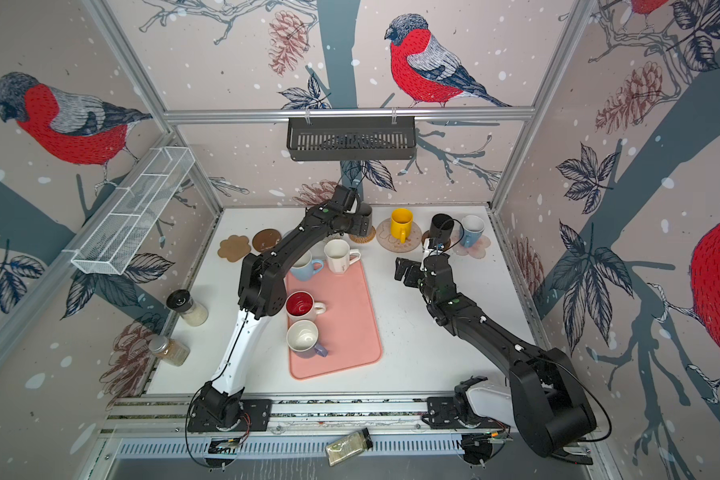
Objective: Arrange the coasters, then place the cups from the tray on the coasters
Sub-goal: 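Lower the grey mug onto the rattan coaster and open the left gripper, then move the right gripper to the white 'Simple' mug while the left gripper draws back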
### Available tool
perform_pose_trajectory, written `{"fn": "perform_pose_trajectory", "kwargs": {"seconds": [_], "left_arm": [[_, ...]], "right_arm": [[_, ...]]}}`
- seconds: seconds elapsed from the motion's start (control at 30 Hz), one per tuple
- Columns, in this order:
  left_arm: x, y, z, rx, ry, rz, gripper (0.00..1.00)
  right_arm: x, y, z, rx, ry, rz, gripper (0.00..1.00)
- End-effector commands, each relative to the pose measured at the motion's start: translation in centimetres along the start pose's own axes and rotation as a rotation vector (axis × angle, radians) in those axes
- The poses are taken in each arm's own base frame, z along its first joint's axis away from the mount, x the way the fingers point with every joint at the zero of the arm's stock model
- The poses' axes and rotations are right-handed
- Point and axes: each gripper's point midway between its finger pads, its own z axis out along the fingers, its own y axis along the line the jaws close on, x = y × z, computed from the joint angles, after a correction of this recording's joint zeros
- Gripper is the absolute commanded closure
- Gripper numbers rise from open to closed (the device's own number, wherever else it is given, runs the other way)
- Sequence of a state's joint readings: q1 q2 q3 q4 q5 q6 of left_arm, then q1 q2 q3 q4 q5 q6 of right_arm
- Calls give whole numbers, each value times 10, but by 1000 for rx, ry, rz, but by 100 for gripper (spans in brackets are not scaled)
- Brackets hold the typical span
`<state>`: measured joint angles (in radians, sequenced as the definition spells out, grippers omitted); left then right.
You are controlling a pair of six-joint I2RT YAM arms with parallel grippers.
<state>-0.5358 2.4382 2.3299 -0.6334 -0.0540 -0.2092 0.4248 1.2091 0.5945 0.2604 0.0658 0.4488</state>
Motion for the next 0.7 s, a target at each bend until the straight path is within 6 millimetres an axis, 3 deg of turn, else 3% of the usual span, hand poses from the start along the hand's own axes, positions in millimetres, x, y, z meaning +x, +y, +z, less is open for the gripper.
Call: {"fn": "perform_pose_trajectory", "kwargs": {"seconds": [0.0, 0.1, 0.23, 0.33, 0.5, 0.67], "left_arm": [[-27, -1, -25, 1, -94, -14, 2], [-37, 1, -52, 0, -131, -27, 2], [-47, 3, -102, -11, -161, -36, 2], [-40, 12, -143, -36, -152, -54, 2], [11, 16, -196, 17, -168, -109, 2], [70, 39, -241, -3, -247, -158, 2]], "right_arm": [[-12, 8, -5, -34, -44, -28, 1], [-16, 12, -8, -51, -55, -51, 0], [-25, 20, -16, -94, -92, -78, 2], [-34, 34, -22, -168, -122, -109, 3], [-47, 79, -15, -355, -77, -189, 0], [-41, 116, 16, -523, 23, -220, 1]]}}
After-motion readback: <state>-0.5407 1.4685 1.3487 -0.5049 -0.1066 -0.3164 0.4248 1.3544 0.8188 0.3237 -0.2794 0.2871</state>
